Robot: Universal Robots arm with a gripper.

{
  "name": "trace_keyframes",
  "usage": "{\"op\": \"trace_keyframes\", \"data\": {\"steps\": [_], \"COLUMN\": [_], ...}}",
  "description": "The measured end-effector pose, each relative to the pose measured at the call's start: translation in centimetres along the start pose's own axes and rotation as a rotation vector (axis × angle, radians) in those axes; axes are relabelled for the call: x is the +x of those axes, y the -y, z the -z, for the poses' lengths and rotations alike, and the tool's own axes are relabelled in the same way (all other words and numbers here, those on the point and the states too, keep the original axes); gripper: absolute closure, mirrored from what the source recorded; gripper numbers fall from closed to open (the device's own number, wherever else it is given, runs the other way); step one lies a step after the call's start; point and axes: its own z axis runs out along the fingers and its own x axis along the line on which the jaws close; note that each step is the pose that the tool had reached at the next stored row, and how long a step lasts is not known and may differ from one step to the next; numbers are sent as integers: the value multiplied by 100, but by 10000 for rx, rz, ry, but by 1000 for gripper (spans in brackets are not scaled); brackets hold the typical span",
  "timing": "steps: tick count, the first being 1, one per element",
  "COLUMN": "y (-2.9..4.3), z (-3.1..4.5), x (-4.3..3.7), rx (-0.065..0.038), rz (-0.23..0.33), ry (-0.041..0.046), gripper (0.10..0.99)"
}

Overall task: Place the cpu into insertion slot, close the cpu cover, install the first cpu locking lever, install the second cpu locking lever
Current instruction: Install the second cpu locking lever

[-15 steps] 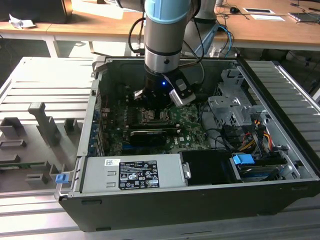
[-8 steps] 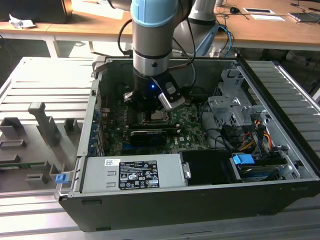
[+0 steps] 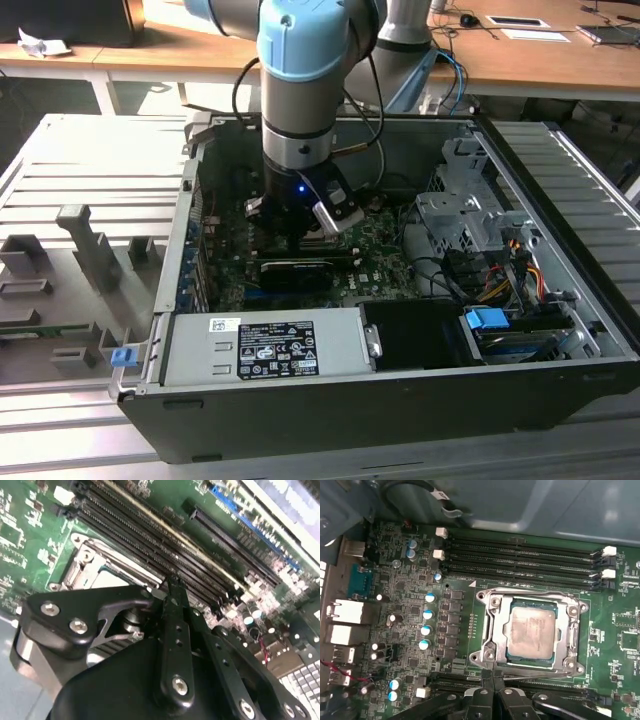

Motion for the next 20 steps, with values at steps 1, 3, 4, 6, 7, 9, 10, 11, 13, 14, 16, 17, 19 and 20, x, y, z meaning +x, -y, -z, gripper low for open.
{"op": "trace_keyframes", "data": {"steps": [1, 3, 4, 6, 7, 9, 10, 11, 13, 14, 16, 17, 19, 20], "y": [33, 103, 143, 186, 207, 228, 232, 237, 238, 239, 239, 241, 242, 241], "z": [0, 6, 8, 4, -5, -32, -47, -90, -112, -118, -137, -147, -159, -159], "x": [6, 23, 50, 86, 102, 115, 121, 128, 138, 142, 154, 157, 161, 163], "rx": [-125, -498, -858, -1217, -1406, -1581, -1677, -1790, -1925, -1973, -2050, -2067, -2111, -2116], "rz": [2, 10, 31, 83, 132, 208, 258, 375, 495, 550, 627, 652, 700, 708], "ry": [15, 56, 92, 124, 137, 143, 145, 135, 128, 122, 116, 112, 107, 107], "gripper": [980, 980, 980, 980, 980, 980, 980, 980, 980, 980, 980, 980, 980, 980]}}
